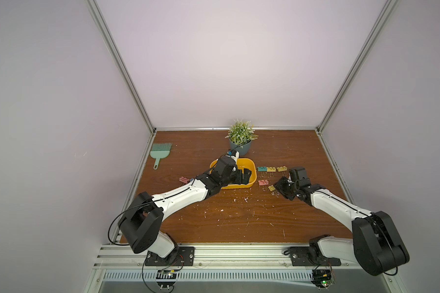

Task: Take out the binder clips from the storage box
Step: Place the binder clip at the center of the board.

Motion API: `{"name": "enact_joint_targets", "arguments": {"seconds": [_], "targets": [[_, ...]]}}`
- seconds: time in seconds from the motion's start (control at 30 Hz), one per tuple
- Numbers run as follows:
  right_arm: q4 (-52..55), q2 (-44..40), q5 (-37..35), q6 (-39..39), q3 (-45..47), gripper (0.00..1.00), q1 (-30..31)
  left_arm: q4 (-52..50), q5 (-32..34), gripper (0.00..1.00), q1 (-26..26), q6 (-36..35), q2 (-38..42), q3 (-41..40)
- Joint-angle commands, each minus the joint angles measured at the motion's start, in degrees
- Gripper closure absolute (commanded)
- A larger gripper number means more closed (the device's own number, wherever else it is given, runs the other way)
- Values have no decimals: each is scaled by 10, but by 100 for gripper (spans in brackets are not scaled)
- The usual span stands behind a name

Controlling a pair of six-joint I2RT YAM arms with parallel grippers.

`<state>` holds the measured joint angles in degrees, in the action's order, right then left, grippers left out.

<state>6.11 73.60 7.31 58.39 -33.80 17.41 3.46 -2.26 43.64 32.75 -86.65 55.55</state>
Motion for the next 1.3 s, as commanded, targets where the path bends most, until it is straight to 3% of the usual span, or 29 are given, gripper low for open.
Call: {"name": "enact_joint_targets", "arguments": {"seconds": [0.0,0.17,0.33,0.53,0.7,1.03,1.27], "targets": [[-14,-23,-21,25,11,70,-3,-10,9,1,4,-9,0,18],[-31,-27,-6,45,24,76,-4,-13,6,1,5,-7,-6,23],[-37,-26,-8,64,32,89,-6,-15,7,1,4,-6,-5,23],[-41,-65,-58,125,49,99,-7,-17,14,1,5,-6,0,19],[-63,-95,-97,210,61,100,-7,-17,15,1,5,-6,0,19],[-88,-72,-160,383,53,100,11,-15,23,1,5,2,11,10],[-91,-39,-204,438,38,100,42,-15,29,1,5,1,14,8]]}}
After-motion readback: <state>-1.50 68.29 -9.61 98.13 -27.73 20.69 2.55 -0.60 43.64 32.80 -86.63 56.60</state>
